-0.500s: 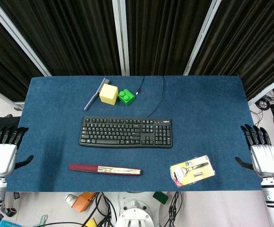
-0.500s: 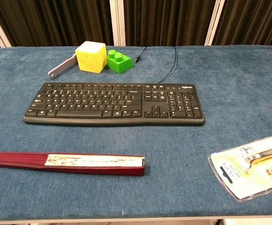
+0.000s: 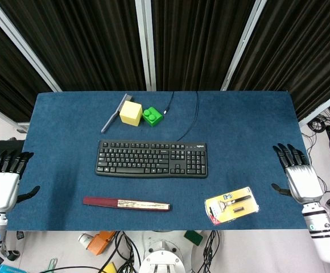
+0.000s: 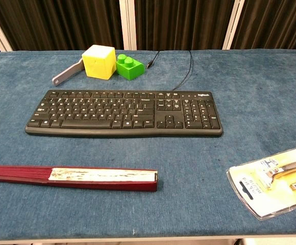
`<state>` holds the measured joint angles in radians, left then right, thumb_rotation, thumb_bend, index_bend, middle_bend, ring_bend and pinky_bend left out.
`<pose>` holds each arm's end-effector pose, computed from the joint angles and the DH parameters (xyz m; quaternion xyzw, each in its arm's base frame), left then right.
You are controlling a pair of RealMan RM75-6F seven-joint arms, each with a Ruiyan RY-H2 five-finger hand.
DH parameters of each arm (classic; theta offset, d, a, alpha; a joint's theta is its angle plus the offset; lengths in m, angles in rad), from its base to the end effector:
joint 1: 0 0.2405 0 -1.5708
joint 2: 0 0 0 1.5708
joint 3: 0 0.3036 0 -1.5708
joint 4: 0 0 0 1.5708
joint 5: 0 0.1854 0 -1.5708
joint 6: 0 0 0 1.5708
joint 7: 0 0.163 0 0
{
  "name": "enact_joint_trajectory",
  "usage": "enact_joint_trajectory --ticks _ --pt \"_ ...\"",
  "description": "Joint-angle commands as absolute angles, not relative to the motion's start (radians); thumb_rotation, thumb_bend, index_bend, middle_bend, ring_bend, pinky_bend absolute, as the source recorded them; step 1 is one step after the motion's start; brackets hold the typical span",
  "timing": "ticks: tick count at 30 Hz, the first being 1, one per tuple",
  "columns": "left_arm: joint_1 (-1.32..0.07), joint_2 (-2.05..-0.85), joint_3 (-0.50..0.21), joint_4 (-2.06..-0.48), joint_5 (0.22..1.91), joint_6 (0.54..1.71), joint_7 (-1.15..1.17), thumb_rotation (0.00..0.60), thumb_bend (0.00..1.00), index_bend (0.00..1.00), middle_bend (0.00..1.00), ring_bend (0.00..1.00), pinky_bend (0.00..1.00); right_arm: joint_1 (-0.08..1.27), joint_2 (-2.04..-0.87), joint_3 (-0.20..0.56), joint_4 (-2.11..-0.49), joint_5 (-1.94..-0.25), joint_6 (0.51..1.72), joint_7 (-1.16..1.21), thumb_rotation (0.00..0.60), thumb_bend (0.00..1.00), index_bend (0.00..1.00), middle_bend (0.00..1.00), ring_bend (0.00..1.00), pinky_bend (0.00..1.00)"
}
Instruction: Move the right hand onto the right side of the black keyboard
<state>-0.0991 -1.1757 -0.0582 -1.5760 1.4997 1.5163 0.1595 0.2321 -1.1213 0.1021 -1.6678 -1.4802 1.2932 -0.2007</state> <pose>-0.3421 0.2082 0.1911 -0.6126 -0.3312 -0.3632 0.6190 -0.3080 -0.2565 0.1768 0.6747 -0.3372 0.3491 0.5560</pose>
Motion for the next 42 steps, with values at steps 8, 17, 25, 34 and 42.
enact_joint_trajectory --ticks 8,17,25,34,42 --pt "-0.091 -1.177 -0.053 -1.568 1.503 1.526 0.155 0.600 0.16 0.14 0.14 0.08 0.00 0.527 -1.153 0.170 -1.769 -1.259 0.864 -0.426 0.558 0.69 0.24 0.83 0.97 0.98" --pt "-0.091 -1.179 -0.054 -1.559 1.493 1.519 0.155 0.600 0.16 0.14 0.14 0.08 0.00 0.693 -1.274 0.155 -1.718 -1.051 0.722 -0.543 0.295 1.00 0.33 0.94 1.00 1.00" --pt "-0.097 -1.186 -0.056 -1.548 1.486 1.505 0.151 0.600 0.16 0.14 0.14 0.08 0.00 0.770 -1.357 0.128 -1.661 -0.960 0.727 -0.587 0.291 1.00 0.31 0.94 1.00 1.00" --pt "-0.102 -1.191 -0.060 -1.538 1.480 1.498 0.147 0.600 0.16 0.14 0.14 0.08 0.00 0.822 -1.398 0.108 -1.636 -0.924 0.744 -0.587 0.290 1.00 0.30 0.95 1.00 1.00" --pt "-0.101 -1.194 -0.059 -1.531 1.475 1.495 0.143 0.600 0.16 0.14 0.14 0.08 0.00 0.861 -1.419 0.083 -1.613 -0.889 0.738 -0.592 0.290 1.00 0.30 0.94 1.00 1.00"
